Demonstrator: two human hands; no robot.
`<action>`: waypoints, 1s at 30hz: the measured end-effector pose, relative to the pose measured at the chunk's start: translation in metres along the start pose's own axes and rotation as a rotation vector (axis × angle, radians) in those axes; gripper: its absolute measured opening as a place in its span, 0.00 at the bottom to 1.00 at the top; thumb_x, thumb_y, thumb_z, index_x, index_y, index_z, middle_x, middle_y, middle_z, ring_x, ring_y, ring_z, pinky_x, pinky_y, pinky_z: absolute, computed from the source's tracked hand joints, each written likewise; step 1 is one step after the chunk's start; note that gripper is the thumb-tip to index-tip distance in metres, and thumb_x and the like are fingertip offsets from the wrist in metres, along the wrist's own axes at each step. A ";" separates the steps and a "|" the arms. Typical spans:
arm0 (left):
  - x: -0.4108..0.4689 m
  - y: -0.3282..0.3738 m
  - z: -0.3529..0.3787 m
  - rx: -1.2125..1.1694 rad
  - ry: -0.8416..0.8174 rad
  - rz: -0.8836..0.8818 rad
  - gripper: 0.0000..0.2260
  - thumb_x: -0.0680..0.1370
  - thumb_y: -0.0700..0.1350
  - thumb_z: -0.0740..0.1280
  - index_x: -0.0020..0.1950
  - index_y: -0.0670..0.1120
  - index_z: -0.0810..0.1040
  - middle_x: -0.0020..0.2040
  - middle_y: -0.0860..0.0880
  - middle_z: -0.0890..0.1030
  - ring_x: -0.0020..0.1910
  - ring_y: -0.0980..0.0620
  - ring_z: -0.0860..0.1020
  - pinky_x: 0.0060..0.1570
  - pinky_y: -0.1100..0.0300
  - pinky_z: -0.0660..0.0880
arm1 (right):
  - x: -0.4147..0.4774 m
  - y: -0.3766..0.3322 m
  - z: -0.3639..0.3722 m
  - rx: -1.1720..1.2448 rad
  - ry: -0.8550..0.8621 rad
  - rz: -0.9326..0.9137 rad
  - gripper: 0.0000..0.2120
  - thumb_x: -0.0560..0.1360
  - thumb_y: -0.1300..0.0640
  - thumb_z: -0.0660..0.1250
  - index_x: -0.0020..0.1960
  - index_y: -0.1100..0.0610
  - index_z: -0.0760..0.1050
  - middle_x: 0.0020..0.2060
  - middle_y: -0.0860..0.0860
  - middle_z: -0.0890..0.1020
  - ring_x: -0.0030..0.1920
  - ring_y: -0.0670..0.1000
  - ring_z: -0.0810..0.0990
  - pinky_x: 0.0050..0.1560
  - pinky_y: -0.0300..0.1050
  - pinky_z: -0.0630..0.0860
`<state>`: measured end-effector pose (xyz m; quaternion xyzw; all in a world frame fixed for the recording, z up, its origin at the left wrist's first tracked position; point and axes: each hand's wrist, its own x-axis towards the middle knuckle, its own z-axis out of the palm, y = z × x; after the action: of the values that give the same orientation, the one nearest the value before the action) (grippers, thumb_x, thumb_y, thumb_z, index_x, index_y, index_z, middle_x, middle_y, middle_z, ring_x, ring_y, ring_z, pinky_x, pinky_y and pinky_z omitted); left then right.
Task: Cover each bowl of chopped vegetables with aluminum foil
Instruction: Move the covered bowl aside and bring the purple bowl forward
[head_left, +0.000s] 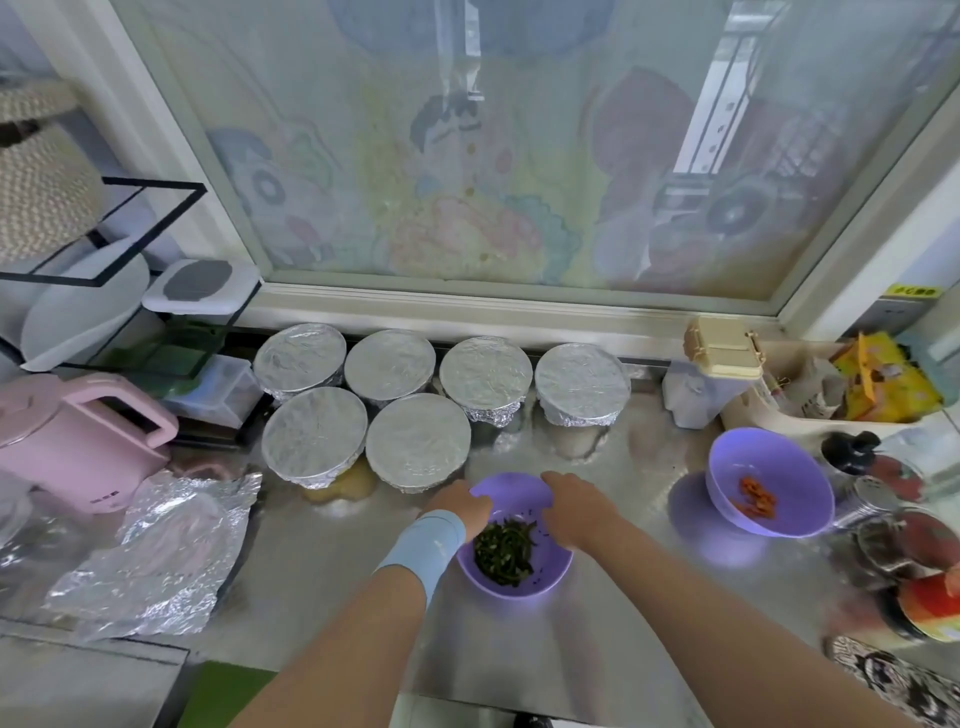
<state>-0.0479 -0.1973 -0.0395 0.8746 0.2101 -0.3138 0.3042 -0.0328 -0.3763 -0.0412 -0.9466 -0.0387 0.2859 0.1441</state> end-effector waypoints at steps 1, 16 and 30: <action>0.000 0.003 -0.003 0.022 -0.005 -0.010 0.24 0.79 0.52 0.57 0.73 0.44 0.65 0.70 0.43 0.71 0.65 0.41 0.73 0.61 0.52 0.71 | 0.000 -0.004 -0.002 -0.029 0.016 -0.020 0.25 0.77 0.55 0.62 0.73 0.52 0.63 0.67 0.55 0.70 0.67 0.58 0.70 0.64 0.51 0.71; -0.004 -0.176 -0.149 -0.086 0.277 -0.063 0.18 0.79 0.50 0.54 0.62 0.43 0.74 0.62 0.42 0.78 0.56 0.43 0.76 0.51 0.55 0.70 | -0.002 -0.264 0.041 0.113 -0.114 -0.467 0.18 0.79 0.60 0.56 0.66 0.51 0.76 0.62 0.47 0.78 0.60 0.51 0.77 0.55 0.35 0.69; 0.007 -0.414 -0.198 -0.062 0.156 -0.278 0.26 0.81 0.56 0.56 0.79 0.55 0.56 0.80 0.49 0.53 0.77 0.43 0.53 0.74 0.48 0.58 | 0.039 -0.418 0.196 0.699 -0.285 0.182 0.15 0.67 0.58 0.67 0.52 0.54 0.68 0.46 0.57 0.75 0.40 0.54 0.74 0.41 0.47 0.77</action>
<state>-0.1910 0.2365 -0.0875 0.8490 0.3616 -0.2775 0.2673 -0.1046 0.0781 -0.0945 -0.7905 0.1256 0.4222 0.4254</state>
